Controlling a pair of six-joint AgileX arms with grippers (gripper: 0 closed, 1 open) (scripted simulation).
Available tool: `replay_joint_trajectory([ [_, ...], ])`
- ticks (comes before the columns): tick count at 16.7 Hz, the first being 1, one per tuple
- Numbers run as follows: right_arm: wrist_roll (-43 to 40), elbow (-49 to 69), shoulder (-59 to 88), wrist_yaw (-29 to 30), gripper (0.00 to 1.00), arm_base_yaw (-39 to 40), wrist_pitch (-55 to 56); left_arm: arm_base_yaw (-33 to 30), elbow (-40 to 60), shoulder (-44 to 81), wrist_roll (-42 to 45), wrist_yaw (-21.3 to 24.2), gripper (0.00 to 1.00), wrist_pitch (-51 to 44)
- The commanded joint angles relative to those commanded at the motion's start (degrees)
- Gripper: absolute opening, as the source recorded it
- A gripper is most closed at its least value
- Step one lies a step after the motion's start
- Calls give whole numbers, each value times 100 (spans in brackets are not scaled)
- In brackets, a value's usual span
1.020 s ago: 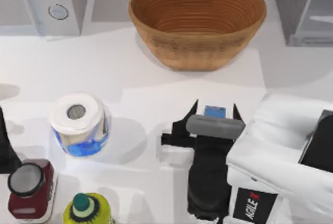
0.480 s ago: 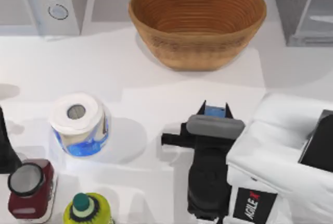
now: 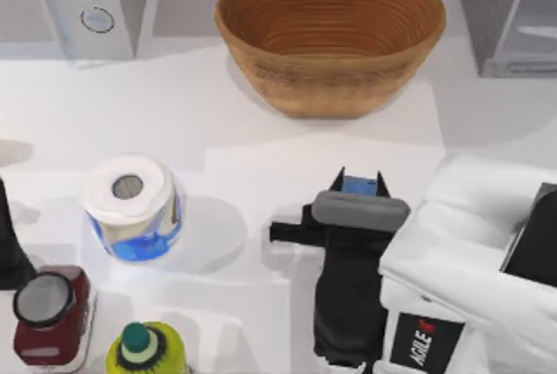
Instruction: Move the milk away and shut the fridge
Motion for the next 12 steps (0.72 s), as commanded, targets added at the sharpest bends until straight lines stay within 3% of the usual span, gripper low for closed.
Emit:
replay_joint_trajectory([
  [12,28,-156,-733,-14,0,-8,-578,0,0,0,0,0,100,0],
])
